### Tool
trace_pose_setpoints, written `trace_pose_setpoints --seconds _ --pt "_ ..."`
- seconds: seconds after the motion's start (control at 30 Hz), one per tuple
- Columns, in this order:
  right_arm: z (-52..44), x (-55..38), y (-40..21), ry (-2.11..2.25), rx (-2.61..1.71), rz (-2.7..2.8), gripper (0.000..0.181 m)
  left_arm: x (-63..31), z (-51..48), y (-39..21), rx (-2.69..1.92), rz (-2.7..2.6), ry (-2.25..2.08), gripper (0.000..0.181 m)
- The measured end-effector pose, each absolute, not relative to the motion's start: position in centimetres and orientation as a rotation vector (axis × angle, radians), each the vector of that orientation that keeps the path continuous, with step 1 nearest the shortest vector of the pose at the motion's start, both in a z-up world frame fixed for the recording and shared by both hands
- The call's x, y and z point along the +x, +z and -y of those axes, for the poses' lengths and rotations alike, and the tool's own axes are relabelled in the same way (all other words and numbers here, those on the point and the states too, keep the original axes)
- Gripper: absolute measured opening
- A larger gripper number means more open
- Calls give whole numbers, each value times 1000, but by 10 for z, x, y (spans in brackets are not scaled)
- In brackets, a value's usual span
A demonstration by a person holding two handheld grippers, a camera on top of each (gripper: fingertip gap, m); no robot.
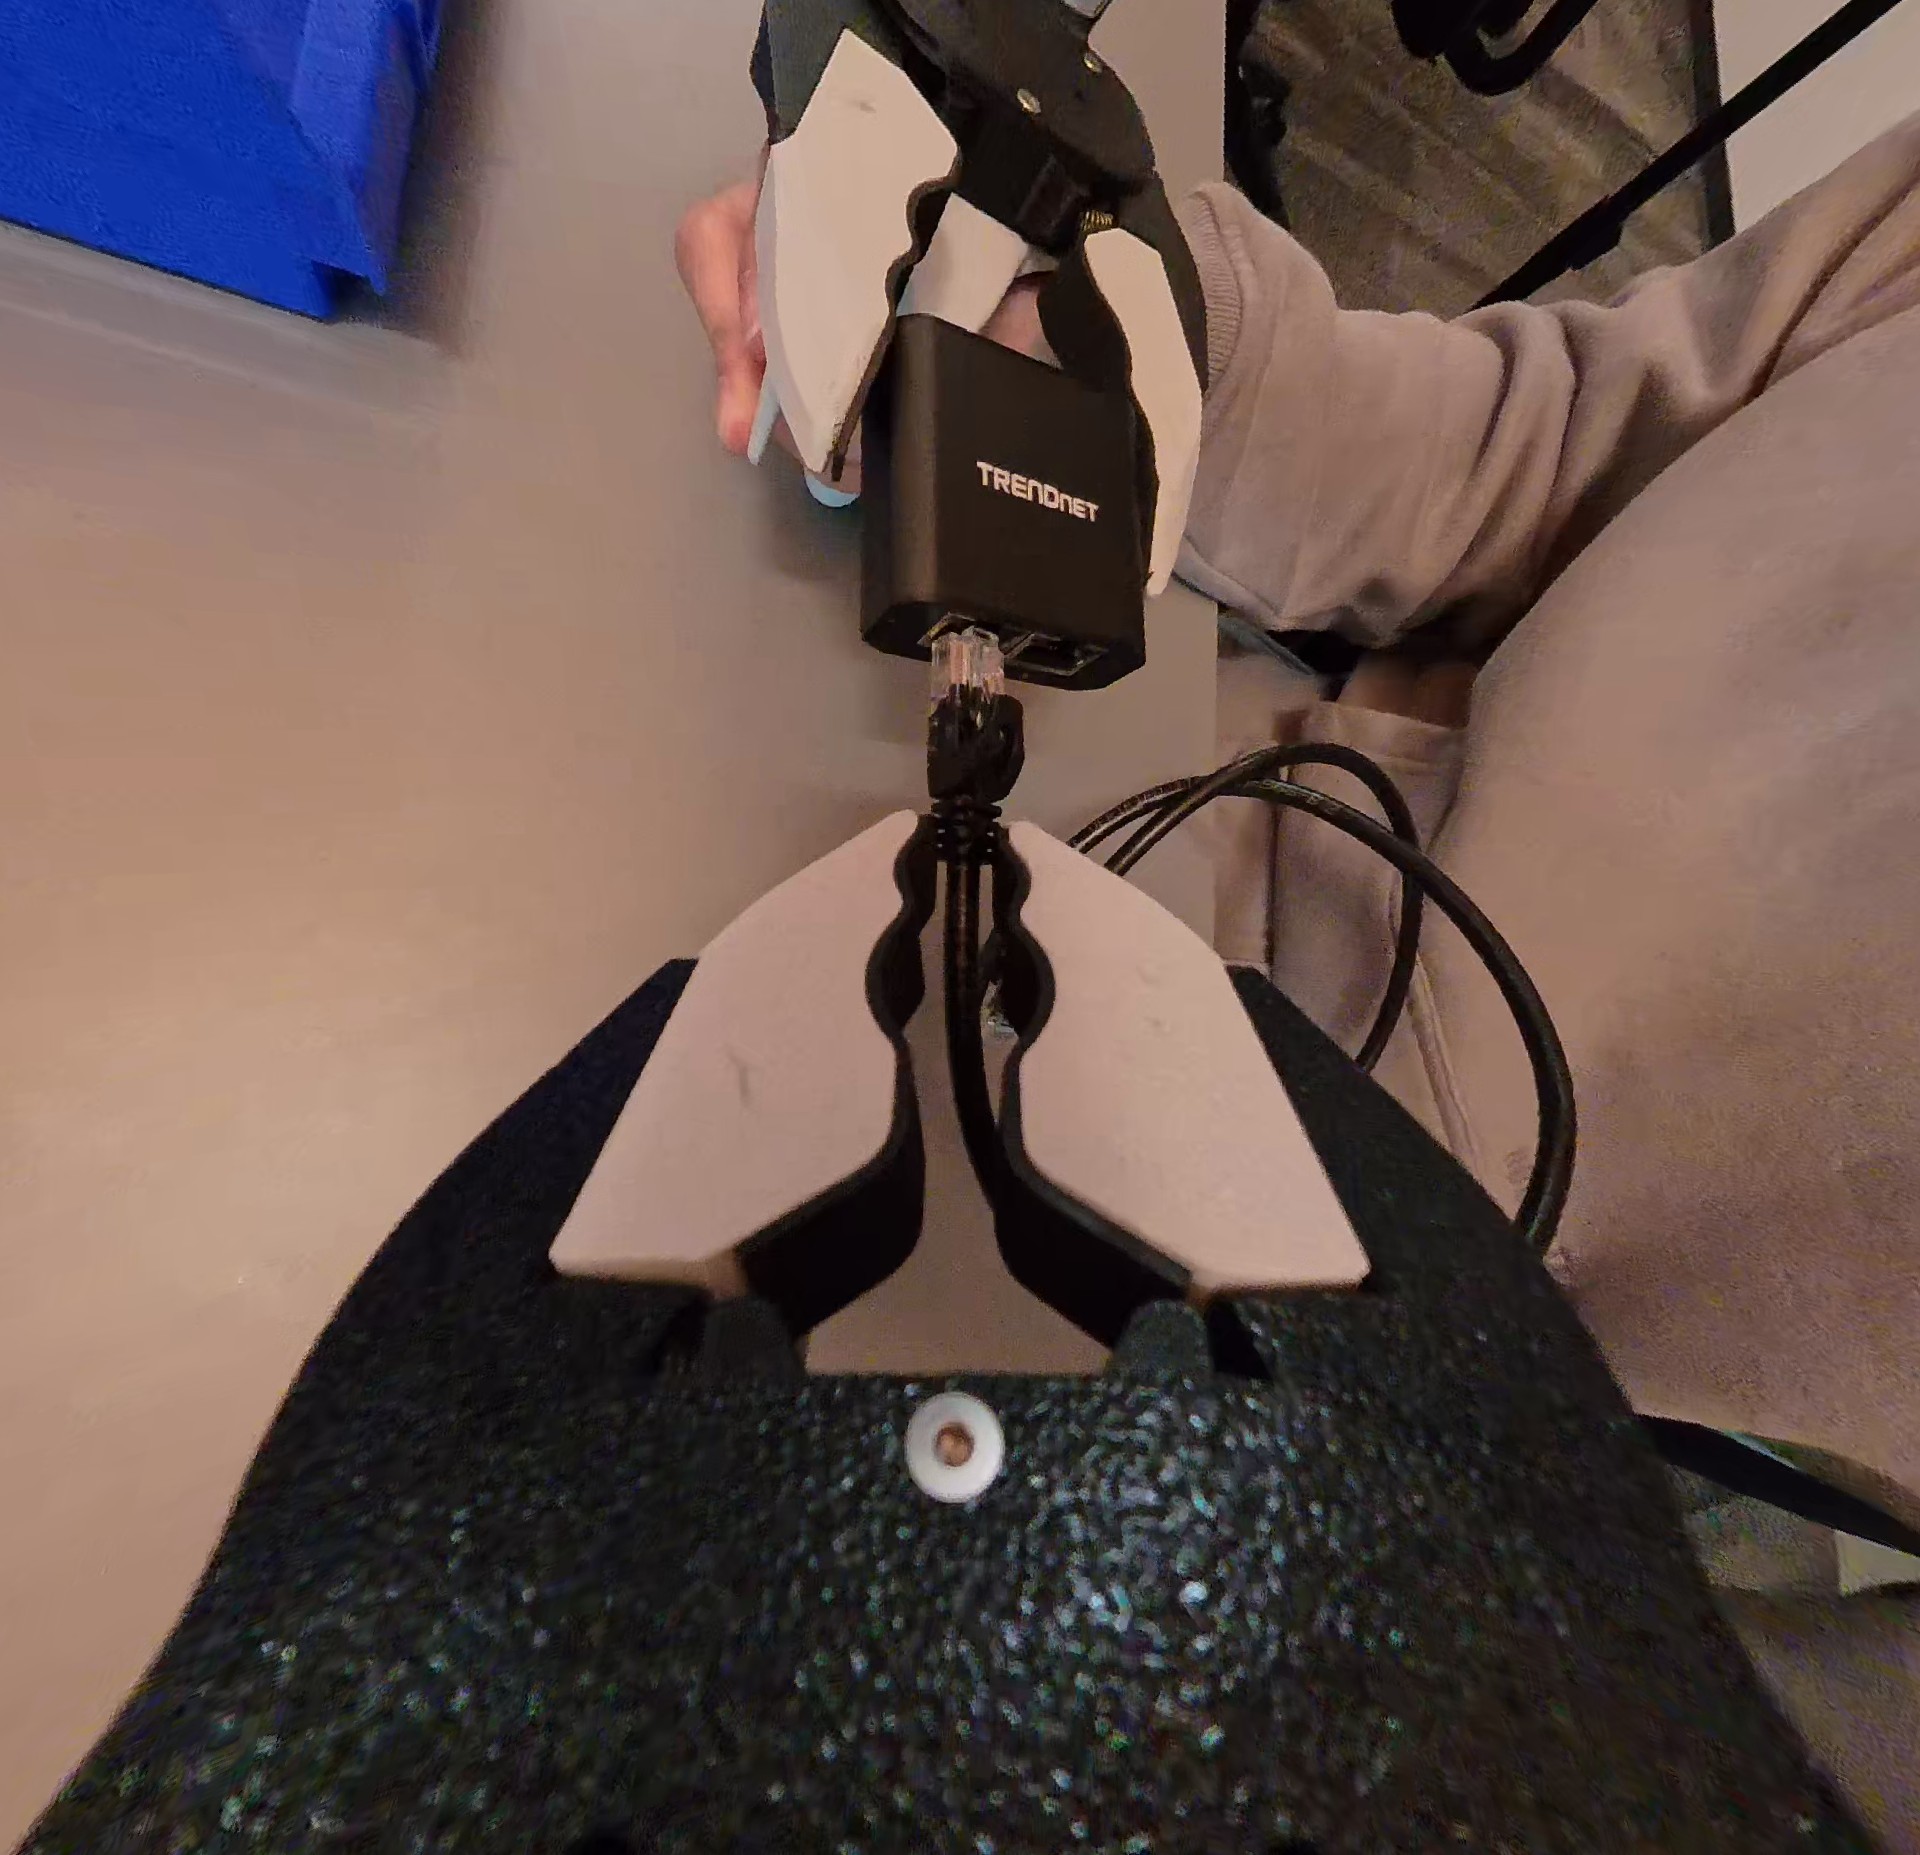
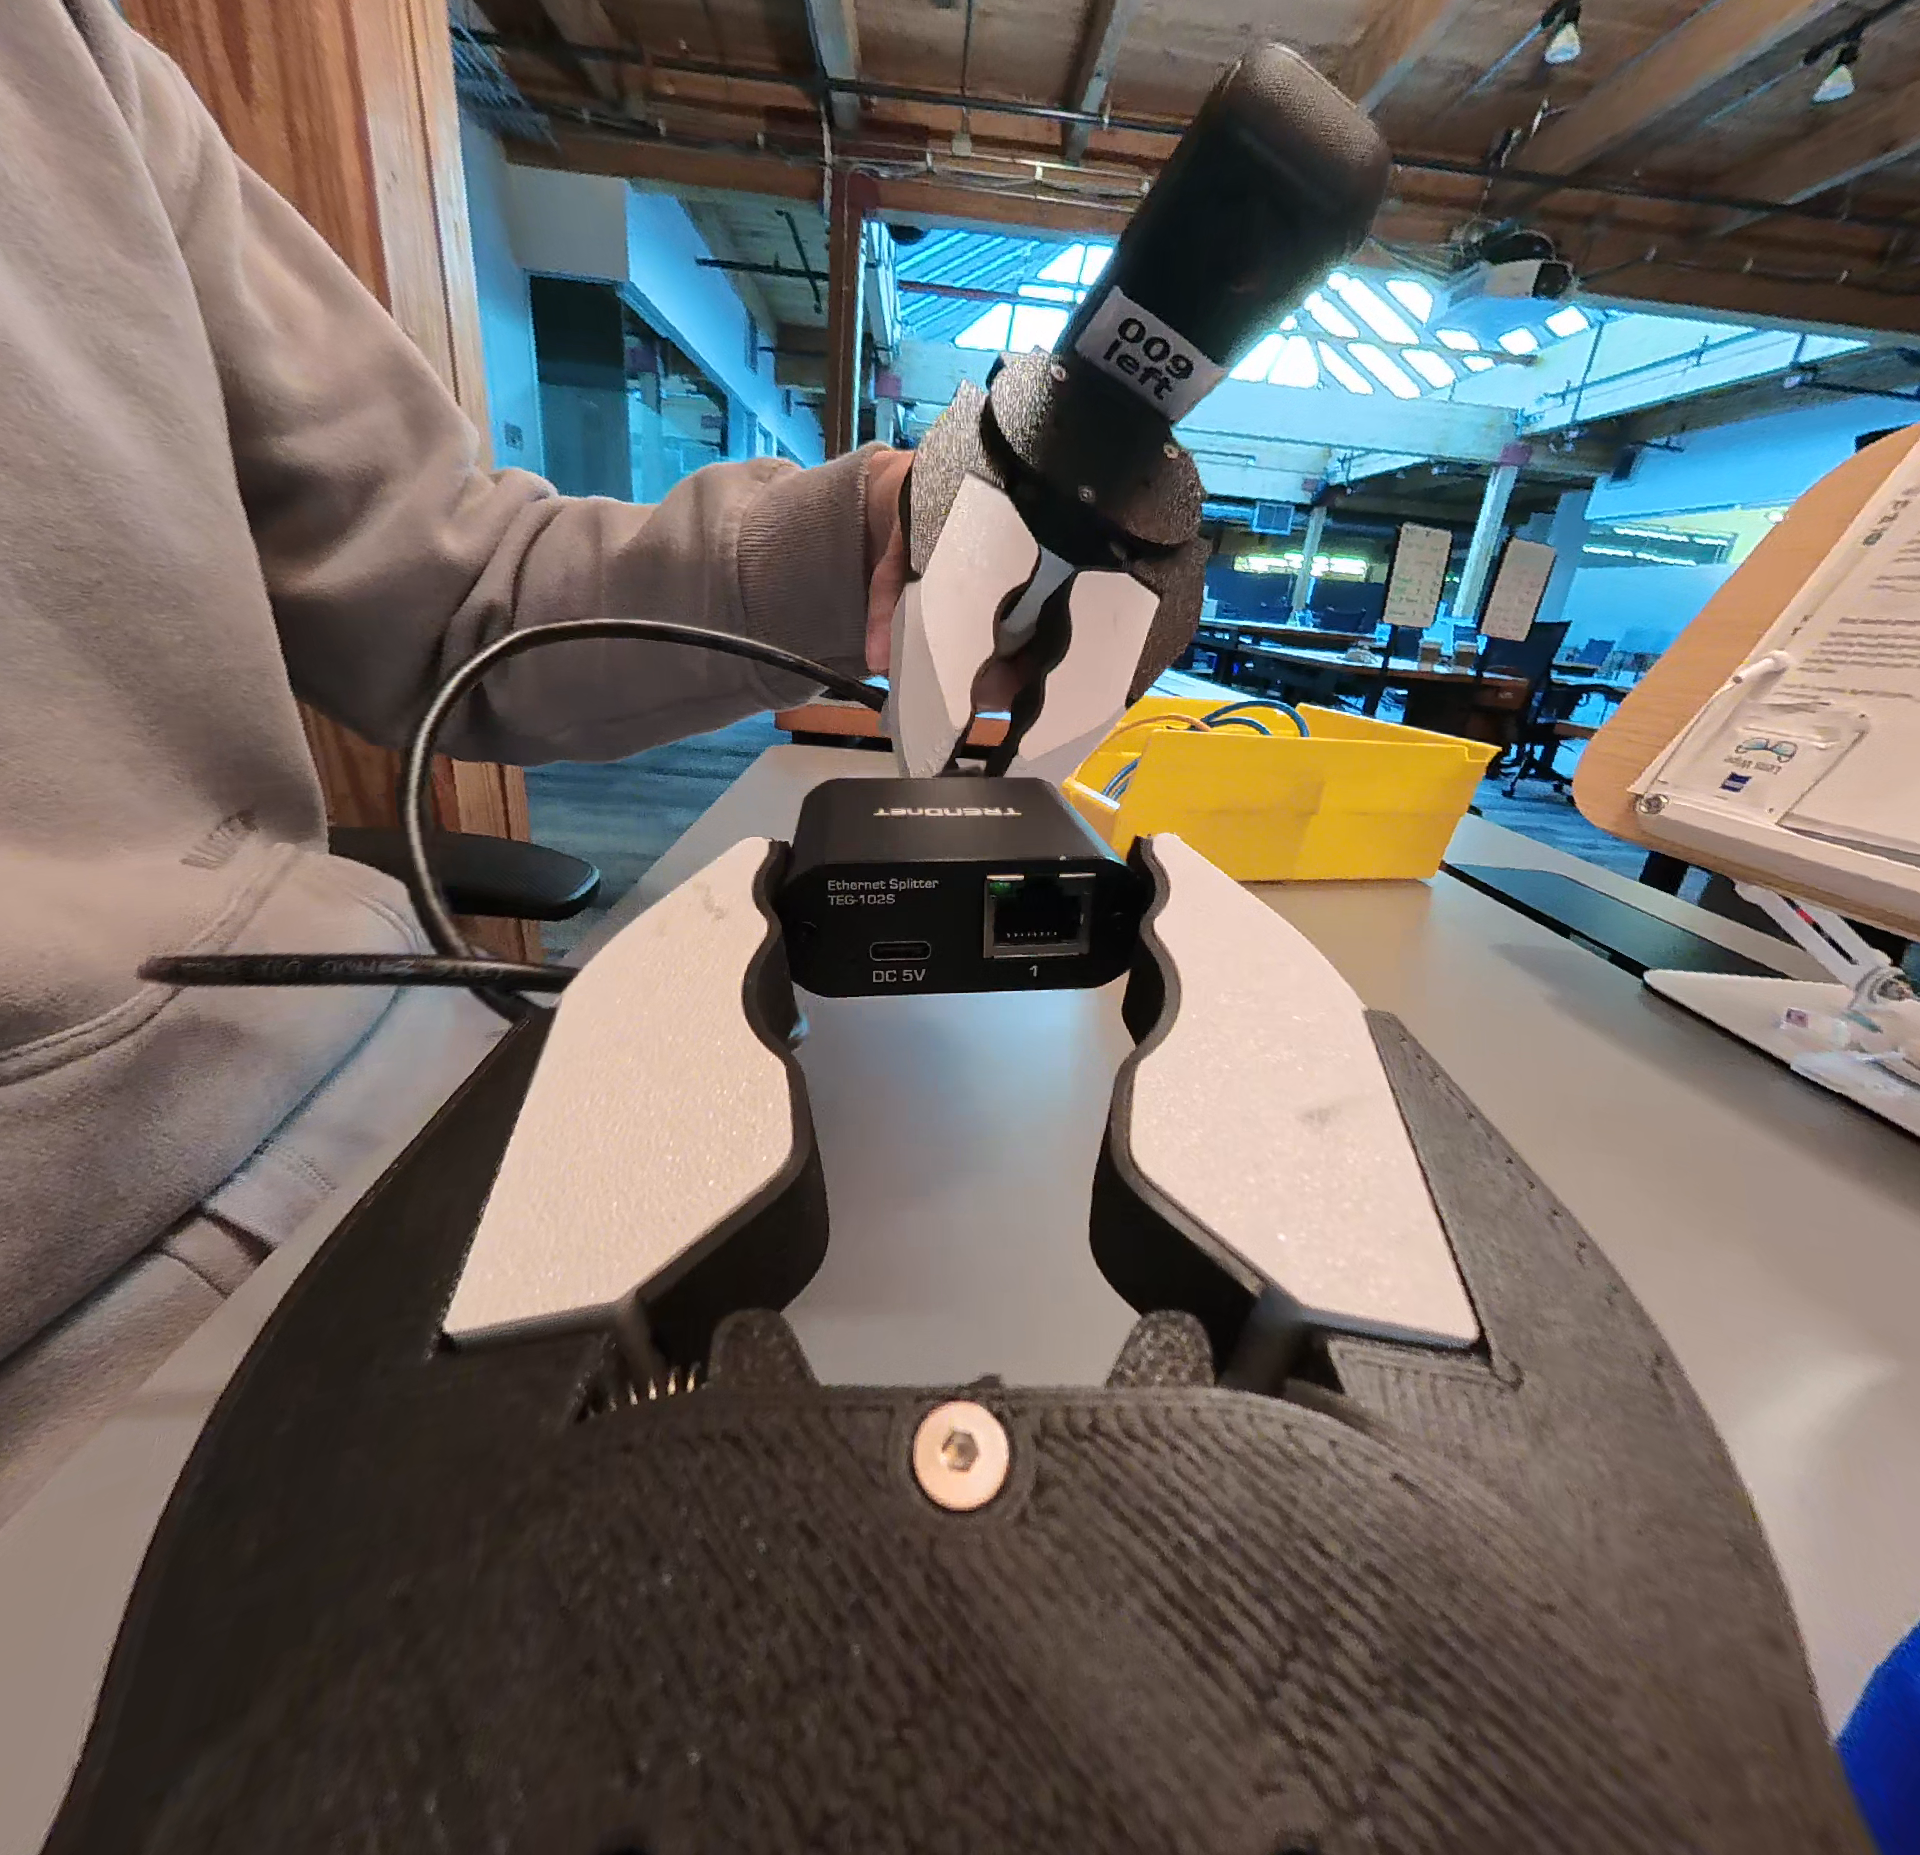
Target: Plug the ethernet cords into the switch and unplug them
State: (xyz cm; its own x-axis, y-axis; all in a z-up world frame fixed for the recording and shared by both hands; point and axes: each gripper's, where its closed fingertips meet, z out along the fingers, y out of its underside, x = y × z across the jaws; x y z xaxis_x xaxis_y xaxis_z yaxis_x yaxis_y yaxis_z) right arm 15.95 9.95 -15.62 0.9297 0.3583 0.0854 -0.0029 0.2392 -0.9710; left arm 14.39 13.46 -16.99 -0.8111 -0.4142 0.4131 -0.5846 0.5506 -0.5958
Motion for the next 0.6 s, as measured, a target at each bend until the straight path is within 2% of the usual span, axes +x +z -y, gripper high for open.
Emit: trace_pose_setpoints --seconds 0.6 --pt "-116 166 -148 137 -1328 335 62 161 -151 -178 895 2619 937 9"
